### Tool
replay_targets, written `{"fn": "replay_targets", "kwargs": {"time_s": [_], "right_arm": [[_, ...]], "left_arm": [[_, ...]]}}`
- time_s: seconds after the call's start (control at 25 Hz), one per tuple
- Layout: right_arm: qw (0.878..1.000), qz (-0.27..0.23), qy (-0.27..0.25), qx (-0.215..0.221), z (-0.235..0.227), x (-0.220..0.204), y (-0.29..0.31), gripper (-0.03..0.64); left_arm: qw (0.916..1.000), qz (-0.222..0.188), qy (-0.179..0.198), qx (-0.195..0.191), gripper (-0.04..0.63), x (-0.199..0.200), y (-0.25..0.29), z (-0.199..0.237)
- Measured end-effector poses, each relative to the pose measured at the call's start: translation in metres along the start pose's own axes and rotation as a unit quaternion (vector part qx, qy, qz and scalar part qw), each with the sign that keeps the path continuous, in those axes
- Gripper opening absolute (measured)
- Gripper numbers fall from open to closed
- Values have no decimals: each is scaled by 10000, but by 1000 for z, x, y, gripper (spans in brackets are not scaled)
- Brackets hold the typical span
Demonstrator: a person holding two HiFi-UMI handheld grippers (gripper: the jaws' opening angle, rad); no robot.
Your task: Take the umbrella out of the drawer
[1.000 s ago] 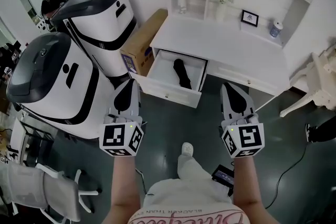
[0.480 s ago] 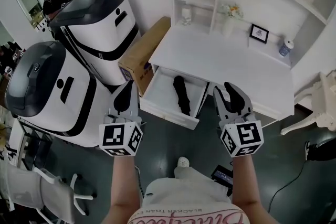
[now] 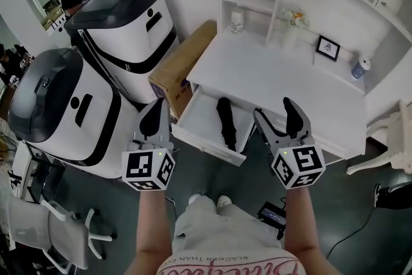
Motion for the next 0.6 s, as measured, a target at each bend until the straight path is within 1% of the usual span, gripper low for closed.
{"fn": "replay_targets", "kwargs": {"time_s": [0.28, 0.6], "right_arm": [[9997, 181, 25, 130, 1, 5, 29, 314], [9978, 641, 137, 102, 4, -11, 74, 314]], "left_arm": [[10000, 6, -24, 21, 9, 1, 19, 12], [9996, 257, -1, -131, 9, -12, 53, 32]]}}
Point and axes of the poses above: the fingertips, and each gripper's own axes: y forward along the fingers, z to its left, x out of its top, the point moved 8 cm from there along -y, backward along the fingers, and after that the axes turned 12 degrees about z, right-handed, at the moved point
